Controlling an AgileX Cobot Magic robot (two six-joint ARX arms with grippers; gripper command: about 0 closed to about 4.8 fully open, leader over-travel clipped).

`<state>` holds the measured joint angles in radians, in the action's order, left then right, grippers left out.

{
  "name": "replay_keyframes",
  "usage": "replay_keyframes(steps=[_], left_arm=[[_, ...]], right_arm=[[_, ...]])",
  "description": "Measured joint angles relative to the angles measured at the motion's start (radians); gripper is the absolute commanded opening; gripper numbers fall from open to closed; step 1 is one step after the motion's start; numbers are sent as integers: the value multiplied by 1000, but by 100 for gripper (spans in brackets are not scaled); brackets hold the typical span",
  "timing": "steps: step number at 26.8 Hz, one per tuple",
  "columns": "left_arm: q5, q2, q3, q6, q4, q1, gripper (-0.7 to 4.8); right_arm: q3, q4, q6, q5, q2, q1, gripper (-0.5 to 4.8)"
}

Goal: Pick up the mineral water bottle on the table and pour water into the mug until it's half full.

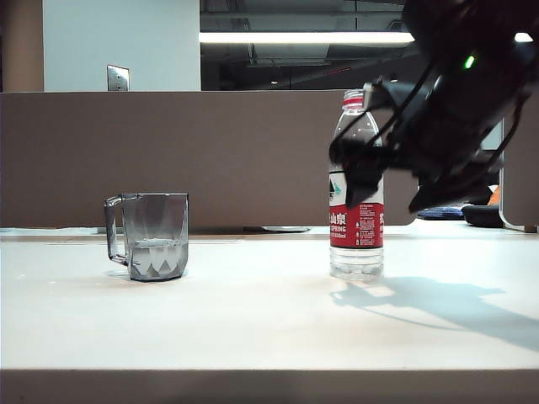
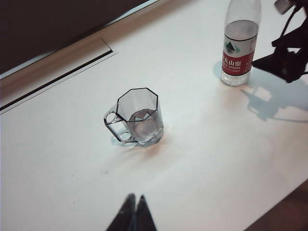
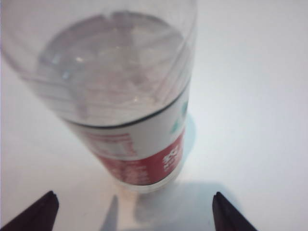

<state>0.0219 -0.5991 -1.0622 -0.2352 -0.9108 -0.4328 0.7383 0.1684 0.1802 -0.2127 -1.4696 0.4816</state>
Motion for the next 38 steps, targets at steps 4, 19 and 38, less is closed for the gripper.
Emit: replay_keyframes(steps=[4,19,38], left_arm=[[0,0,0,2,1,0,-5],[153,56,185,93,219,0,-5],[82,375,771,203,706,1,-5]], right_arm=[[0,-132,3,38,129,0,360],[-4,-595,7,288,920,1,27],[-368,-677,-76,30,1457,0,-6]])
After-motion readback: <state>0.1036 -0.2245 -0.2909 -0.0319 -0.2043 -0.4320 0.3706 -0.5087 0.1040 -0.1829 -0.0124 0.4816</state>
